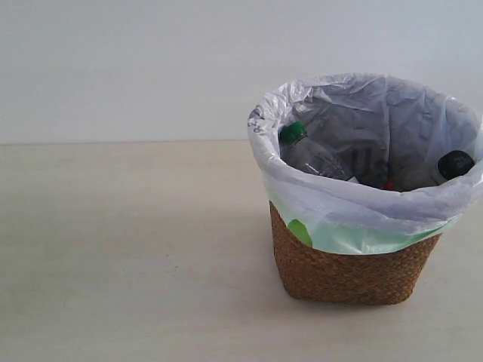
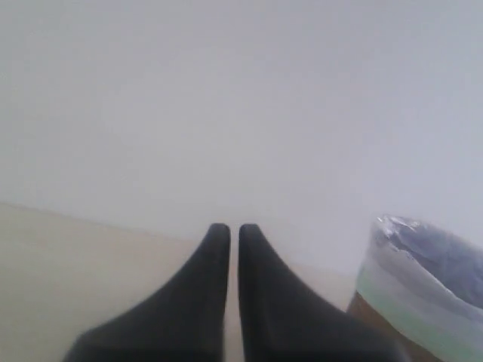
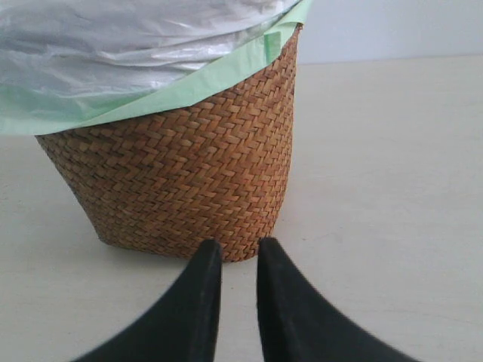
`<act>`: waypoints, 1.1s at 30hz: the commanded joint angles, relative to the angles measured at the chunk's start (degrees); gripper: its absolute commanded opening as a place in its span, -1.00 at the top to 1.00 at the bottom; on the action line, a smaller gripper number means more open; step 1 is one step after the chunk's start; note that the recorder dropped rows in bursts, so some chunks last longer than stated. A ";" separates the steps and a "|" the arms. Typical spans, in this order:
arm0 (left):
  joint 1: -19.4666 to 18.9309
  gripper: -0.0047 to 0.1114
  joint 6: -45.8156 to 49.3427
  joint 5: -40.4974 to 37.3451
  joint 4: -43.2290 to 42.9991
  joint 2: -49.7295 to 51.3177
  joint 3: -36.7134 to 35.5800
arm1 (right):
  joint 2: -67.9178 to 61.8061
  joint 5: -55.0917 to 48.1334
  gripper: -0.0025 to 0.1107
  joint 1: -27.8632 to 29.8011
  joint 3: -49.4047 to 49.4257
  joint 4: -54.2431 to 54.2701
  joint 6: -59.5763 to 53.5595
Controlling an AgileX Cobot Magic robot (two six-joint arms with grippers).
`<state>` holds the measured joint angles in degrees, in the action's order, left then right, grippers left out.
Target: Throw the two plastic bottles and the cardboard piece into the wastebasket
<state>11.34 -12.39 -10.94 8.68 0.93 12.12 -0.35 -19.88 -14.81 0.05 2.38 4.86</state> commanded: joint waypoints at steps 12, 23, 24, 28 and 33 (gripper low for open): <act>-10.15 0.85 4.22 13.06 -3.80 -0.93 -12.12 | 0.35 0.32 0.72 -0.08 -0.05 -0.02 -0.29; -10.15 0.85 14.36 0.56 -3.80 -0.93 -12.12 | 0.35 0.32 0.72 -0.08 -0.05 -0.02 -0.13; -10.15 0.85 14.69 -1.31 -3.80 -0.93 -12.12 | 0.35 0.32 0.72 -0.08 -0.05 -0.02 -0.13; -10.15 0.85 16.76 -6.80 -3.80 -0.93 -12.12 | 0.35 0.32 0.72 -0.08 -0.05 -0.02 -0.26; -10.15 0.85 16.76 -6.80 -3.80 -0.93 -12.12 | 0.35 0.32 0.72 -0.08 -0.05 -0.02 -0.26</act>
